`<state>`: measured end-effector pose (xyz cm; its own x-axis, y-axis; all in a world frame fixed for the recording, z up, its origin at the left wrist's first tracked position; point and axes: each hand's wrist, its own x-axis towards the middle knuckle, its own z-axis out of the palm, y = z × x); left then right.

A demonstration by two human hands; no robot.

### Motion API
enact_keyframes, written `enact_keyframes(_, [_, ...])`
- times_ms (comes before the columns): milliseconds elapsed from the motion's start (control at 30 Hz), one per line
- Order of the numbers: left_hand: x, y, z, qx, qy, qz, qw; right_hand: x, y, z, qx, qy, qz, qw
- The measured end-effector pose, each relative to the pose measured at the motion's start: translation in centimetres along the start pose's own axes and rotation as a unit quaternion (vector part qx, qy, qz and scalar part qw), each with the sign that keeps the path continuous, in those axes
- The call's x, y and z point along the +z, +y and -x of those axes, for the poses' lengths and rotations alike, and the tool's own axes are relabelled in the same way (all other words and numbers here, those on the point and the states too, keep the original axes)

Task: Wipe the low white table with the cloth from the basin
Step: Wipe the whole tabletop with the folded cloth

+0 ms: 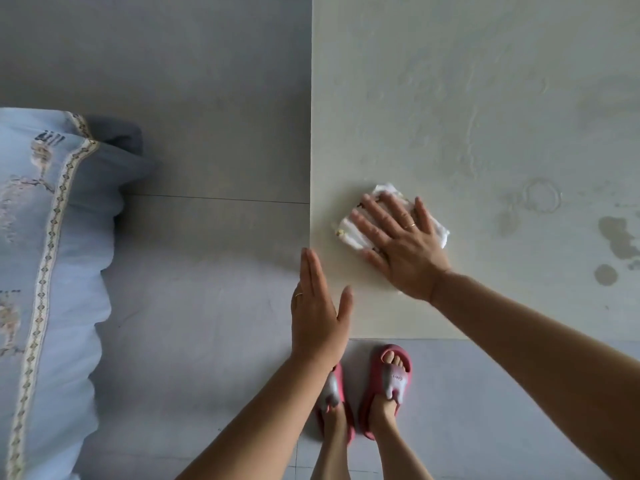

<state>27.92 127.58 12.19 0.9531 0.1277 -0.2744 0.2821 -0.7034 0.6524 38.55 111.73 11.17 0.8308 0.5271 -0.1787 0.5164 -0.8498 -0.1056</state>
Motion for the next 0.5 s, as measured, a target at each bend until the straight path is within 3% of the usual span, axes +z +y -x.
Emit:
enact_keyframes(100, [0.3,0.0,0.1,-0.007,-0.006,-0.012,1.000,-0.3,2.6,-2.7,0.204,0.029,-0.063,0.976])
enact_keyframes(167, [0.4,0.2,0.0,-0.021,-0.005,-0.031,0.999,-0.1,0.0,-4.0,0.288,0.038,-0.088,0.953])
enact_keyframes(200, [0.3,0.4,0.0,-0.030,-0.005,-0.039,0.999,0.2,-2.3,-4.2,0.271,0.033,-0.083,0.958])
enact_keyframes(300, [0.3,0.5,-0.2,-0.023,-0.002,-0.067,0.997,0.9,-7.6,-2.8,0.075,0.010,-0.050,0.996])
enact_keyframes(400, [0.1,0.5,-0.1,-0.037,0.003,-0.063,0.997,0.1,-4.1,-3.3,-0.053,0.004,-0.010,0.999])
enact_keyframes(433, [0.1,0.5,0.0,-0.034,0.007,-0.064,0.997,-0.1,-2.3,-3.9,-0.048,0.008,0.000,0.999])
enact_keyframes(500, [0.2,0.5,-0.1,-0.029,0.010,-0.070,0.997,-0.5,0.6,-5.5,0.059,0.025,-0.026,0.998])
